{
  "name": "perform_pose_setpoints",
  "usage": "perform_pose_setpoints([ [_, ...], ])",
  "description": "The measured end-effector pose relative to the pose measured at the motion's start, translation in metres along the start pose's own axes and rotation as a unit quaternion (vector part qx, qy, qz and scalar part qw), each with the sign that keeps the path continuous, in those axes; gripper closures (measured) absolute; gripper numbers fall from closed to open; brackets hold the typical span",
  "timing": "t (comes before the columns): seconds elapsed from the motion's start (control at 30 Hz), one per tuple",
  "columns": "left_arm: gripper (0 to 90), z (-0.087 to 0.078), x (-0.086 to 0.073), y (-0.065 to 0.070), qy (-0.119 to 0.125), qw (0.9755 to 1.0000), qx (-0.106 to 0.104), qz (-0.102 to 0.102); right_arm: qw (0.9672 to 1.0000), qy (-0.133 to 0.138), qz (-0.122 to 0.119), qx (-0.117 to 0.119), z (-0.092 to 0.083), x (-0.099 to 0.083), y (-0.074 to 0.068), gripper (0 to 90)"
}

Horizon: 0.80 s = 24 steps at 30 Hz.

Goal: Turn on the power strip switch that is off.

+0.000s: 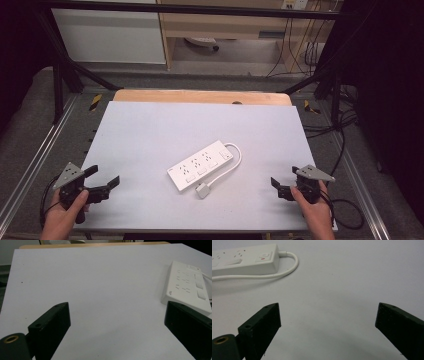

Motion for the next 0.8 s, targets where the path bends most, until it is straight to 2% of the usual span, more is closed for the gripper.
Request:
perform_pose_setpoints([
  [0.23, 6.9, 0.001, 0.0, 0.001, -0.002, 1.0, -0.003, -0.002, 0.9999, 0.009, 0.004, -0.007, -0.002, 0.001, 0.002, 6.1],
  [0.4, 6.8, 0.002, 0.0, 0.001, -0.004, 1.0, -0.005, -0.001, 0.9999, 0.009, -0.001, -0.007, -0.005, 0.005, 0.002, 5.5],
  [0.8, 6.0, 0.002, -0.001, 0.002, -0.01, 0.9999, -0.009, 0.003, 0.9998, 0.015, 0.009, -0.006, -0.012, 0.016, -0.001, 4.1],
])
Point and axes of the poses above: each handheld gripper's, and its own axes: z roughly forward along the jaws, x roughly out of its top, y roughly to its right, the point moved 1 cm from there along z, roughly forward along the jaws
